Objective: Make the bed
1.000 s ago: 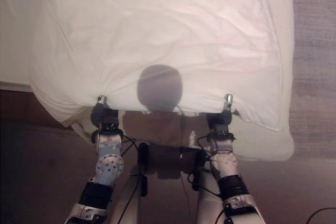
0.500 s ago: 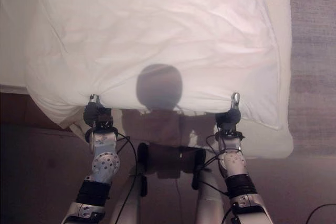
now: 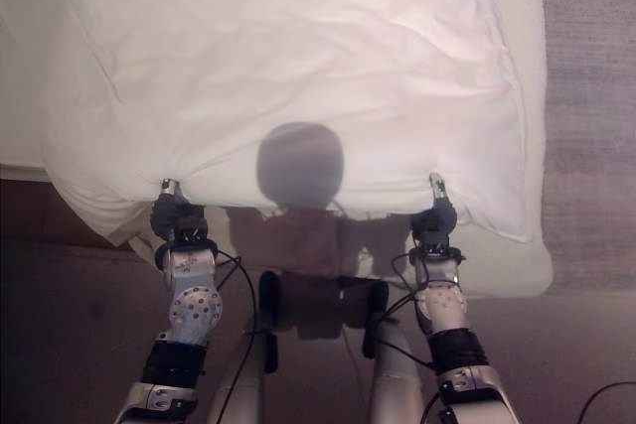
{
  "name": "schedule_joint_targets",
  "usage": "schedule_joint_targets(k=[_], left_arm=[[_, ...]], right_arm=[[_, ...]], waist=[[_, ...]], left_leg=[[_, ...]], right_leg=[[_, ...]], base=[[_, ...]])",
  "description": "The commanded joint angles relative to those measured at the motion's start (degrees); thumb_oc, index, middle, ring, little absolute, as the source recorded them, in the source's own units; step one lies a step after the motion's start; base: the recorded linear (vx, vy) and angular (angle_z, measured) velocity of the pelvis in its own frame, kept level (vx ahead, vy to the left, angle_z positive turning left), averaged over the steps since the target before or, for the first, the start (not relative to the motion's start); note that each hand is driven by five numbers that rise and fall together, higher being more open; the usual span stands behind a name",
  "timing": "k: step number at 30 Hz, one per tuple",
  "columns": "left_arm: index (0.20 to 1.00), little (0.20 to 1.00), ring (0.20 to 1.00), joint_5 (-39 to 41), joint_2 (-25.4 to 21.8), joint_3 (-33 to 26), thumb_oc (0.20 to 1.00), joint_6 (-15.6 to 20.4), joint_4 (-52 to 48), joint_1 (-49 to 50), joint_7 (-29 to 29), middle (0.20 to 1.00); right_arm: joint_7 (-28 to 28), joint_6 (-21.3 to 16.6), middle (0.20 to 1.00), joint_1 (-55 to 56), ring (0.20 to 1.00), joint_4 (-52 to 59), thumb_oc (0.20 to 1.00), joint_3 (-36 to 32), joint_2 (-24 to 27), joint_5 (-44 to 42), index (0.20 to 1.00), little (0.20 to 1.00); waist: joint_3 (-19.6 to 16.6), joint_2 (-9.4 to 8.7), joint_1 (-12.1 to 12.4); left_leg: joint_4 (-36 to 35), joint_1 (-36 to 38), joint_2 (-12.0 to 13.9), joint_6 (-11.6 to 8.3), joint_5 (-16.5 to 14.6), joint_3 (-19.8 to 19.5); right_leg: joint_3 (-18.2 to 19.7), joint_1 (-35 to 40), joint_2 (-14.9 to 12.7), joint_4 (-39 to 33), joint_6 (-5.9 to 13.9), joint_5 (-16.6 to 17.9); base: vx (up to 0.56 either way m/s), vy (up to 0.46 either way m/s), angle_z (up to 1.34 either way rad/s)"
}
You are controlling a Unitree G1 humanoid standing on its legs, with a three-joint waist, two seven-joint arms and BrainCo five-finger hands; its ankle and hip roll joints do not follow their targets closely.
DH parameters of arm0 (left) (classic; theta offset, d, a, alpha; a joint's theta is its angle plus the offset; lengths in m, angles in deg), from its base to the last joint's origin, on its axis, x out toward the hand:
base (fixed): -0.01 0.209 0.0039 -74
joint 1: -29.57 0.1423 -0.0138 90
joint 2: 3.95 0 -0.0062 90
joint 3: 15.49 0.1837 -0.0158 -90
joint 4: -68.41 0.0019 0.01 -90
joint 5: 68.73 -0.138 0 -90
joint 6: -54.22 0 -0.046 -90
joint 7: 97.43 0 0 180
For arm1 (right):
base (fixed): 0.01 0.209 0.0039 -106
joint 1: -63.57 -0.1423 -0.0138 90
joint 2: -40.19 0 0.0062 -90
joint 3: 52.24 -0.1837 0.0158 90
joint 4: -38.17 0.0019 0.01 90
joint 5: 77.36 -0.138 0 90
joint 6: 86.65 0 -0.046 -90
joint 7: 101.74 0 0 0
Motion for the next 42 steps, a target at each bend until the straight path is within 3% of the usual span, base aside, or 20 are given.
schedule_joint_targets(k=[1,2,9,19,26,37,42], left_arm=[[0.893,0.893,0.893,0.3,-6.8,-14.7,0.893,8.5,1.6,2.8,0.2,0.893],[1.000,1.000,1.000,0.6,-6.8,-14.7,1.000,8.5,1.6,3.0,0.5,1.000],[1.000,1.000,1.000,11.7,-3.1,-11.4,1.000,6.2,4.2,5.8,10.0,1.000],[1.000,1.000,1.000,19.5,-0.9,-3.0,1.000,-0.4,14.2,3.2,21.0,1.000],[1.000,1.000,1.000,21.7,-0.5,-0.9,1.000,-3.4,20.0,-0.7,26.4,1.000],[1.000,1.000,1.000,26.1,-0.3,-3.6,1.000,-1.6,23.0,-6.5,31.0,1.000],[1.000,1.000,1.000,26.6,-0.6,-3.8,1.000,-0.3,19.1,-6.6,33.1,1.000]], right_arm=[[1.5,-7.6,0.200,5.2,0.200,6.6,0.200,-10.4,3.4,-0.2,0.200,0.200],[1.4,-7.6,0.200,5.4,0.200,6.9,0.200,-10.3,3.2,-0.1,0.200,0.200],[4.9,-8.8,0.200,8.0,0.200,20.5,0.200,-5.4,-0.9,0.6,0.200,0.200],[10.5,-7.4,0.200,9.4,0.200,30.4,0.200,1.8,-1.1,0.9,0.200,0.200],[11.8,-6.9,0.200,9.9,0.200,32.3,0.200,3.5,-0.6,0.5,0.200,0.200],[12.6,-6.7,0.200,10.6,0.200,31.7,0.200,5.5,-0.9,-0.9,0.200,0.200],[12.5,-6.6,0.200,11.4,0.200,32.1,0.200,5.7,-1.3,-0.8,0.200,0.200]], waist=[[-7.3,0.56,-0.5],[-7.3,0.55,-0.5],[-6.6,0.10,-1.0],[-6.6,-1.28,-2.6],[-7.0,-2.24,-3.7],[-7.9,-3.35,-4.6],[-8.2,-3.55,-4.3]], left_leg=[[2.4,-2.1,-2.6,3.04,-2.8,3.1],[2.4,-2.1,-2.6,3.04,-2.8,3.2],[2.6,-1.9,-2.6,3.31,-3.0,3.7],[3.0,-1.3,-2.2,3.36,-3.3,4.8],[3.4,-1.4,-1.9,3.23,-3.6,5.2],[3.6,-1.6,-1.4,2.84,-3.7,5.5],[3.8,-1.8,-1.4,2.78,-3.6,5.3]], right_leg=[[2.0,0.2,4.9,-7.5,0.39,5.1],[2.0,0.2,4.9,-7.5,0.39,5.1],[2.6,0.1,5.0,-7.2,0.31,5.2],[3.8,0.2,5.5,-7.1,0.32,5.4],[4.3,0.1,5.7,-7.0,0.34,5.6],[4.8,-0.1,6.1,-7.2,0.46,5.7],[4.7,-0.2,6.3,-7.1,0.41,5.7]], base=[[0.00,0.000,0.00],[0.00,0.000,0.00],[0.00,0.000,0.00],[0.00,0.000,0.00],[0.00,-0.001,-0.01],[0.00,-0.002,-0.06],[0.00,0.000,0.00]])
